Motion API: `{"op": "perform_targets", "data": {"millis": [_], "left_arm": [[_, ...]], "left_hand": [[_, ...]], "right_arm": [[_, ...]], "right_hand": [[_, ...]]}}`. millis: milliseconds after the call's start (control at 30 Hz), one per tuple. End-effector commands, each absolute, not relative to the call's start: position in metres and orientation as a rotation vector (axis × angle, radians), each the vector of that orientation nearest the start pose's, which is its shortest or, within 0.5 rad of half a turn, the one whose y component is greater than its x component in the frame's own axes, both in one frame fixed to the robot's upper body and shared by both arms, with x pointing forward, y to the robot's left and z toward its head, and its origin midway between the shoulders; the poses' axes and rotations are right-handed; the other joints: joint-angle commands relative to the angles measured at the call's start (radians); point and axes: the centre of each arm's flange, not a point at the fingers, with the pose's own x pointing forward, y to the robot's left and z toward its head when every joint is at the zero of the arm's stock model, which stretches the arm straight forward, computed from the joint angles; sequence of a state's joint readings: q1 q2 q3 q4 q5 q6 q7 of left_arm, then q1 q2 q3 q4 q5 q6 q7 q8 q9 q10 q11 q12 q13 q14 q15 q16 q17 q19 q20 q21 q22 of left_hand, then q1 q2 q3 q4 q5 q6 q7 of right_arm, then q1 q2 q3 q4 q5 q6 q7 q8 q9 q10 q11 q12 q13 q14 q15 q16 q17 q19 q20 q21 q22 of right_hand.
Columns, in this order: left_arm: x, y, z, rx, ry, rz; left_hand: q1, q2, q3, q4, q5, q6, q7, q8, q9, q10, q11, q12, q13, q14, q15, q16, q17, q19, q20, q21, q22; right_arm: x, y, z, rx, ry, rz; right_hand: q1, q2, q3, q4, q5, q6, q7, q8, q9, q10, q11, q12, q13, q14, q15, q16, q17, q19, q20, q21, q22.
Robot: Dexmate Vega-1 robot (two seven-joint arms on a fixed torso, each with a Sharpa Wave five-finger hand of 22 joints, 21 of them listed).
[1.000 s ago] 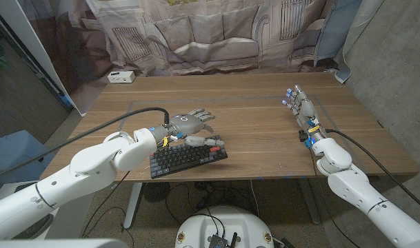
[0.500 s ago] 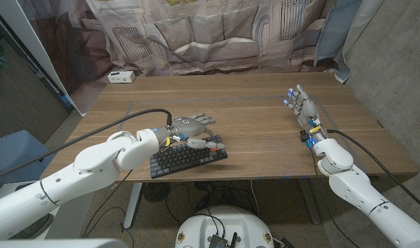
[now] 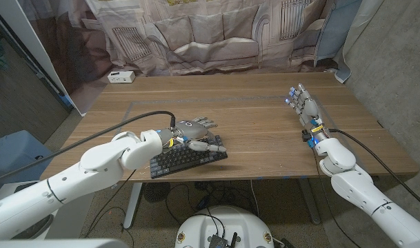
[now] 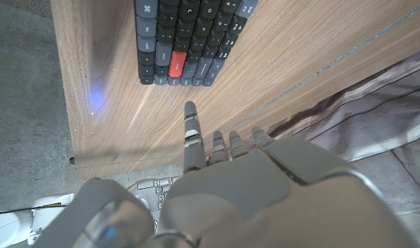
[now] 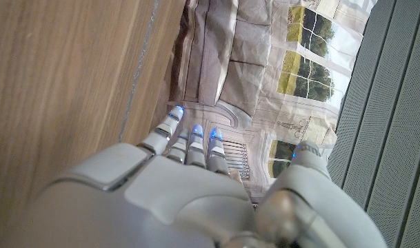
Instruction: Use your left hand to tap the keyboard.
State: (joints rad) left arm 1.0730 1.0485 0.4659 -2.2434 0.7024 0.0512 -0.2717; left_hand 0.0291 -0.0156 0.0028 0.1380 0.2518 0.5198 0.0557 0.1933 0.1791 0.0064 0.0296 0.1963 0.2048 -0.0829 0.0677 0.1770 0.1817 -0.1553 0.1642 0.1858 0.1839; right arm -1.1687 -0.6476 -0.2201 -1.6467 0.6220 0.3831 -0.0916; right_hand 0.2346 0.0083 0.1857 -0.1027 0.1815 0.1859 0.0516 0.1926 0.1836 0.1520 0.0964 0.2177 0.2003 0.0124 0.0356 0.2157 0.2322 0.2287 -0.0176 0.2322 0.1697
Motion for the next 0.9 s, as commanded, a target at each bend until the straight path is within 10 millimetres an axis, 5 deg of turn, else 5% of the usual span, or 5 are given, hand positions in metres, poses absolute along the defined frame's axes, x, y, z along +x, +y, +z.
{"op": "perform_targets", "data": {"millis": [33,900], "left_arm": [[0.478,0.158,-0.042,1.819,-0.739,-0.388],[0.486,0.153,-0.058,1.883,-0.805,-0.389]], "left_hand": [[-0.001,-0.007,-0.012,0.001,0.008,0.016,0.016,0.006,0.004,-0.019,0.0,0.002,0.001,-0.025,0.001,0.0,0.003,-0.023,-0.002,0.004,0.003],[-0.011,0.006,-0.029,0.012,0.017,0.031,0.013,0.005,0.003,-0.055,-0.016,0.003,0.001,-0.053,-0.015,0.006,0.004,-0.052,-0.01,0.007,0.005]], "right_arm": [[0.56,-0.326,-0.051,0.012,-0.707,0.135],[0.558,-0.329,-0.056,0.026,-0.717,0.122]], "right_hand": [[0.0,0.011,0.001,-0.002,0.005,0.009,0.002,0.006,0.004,0.008,0.003,-0.004,0.002,0.002,0.005,-0.002,0.001,0.006,0.003,-0.005,0.003],[-0.002,0.013,-0.001,-0.003,0.005,0.01,0.001,0.005,0.004,0.012,0.0,-0.004,0.002,0.003,0.005,-0.002,-0.001,0.008,0.005,-0.012,0.003]]}}
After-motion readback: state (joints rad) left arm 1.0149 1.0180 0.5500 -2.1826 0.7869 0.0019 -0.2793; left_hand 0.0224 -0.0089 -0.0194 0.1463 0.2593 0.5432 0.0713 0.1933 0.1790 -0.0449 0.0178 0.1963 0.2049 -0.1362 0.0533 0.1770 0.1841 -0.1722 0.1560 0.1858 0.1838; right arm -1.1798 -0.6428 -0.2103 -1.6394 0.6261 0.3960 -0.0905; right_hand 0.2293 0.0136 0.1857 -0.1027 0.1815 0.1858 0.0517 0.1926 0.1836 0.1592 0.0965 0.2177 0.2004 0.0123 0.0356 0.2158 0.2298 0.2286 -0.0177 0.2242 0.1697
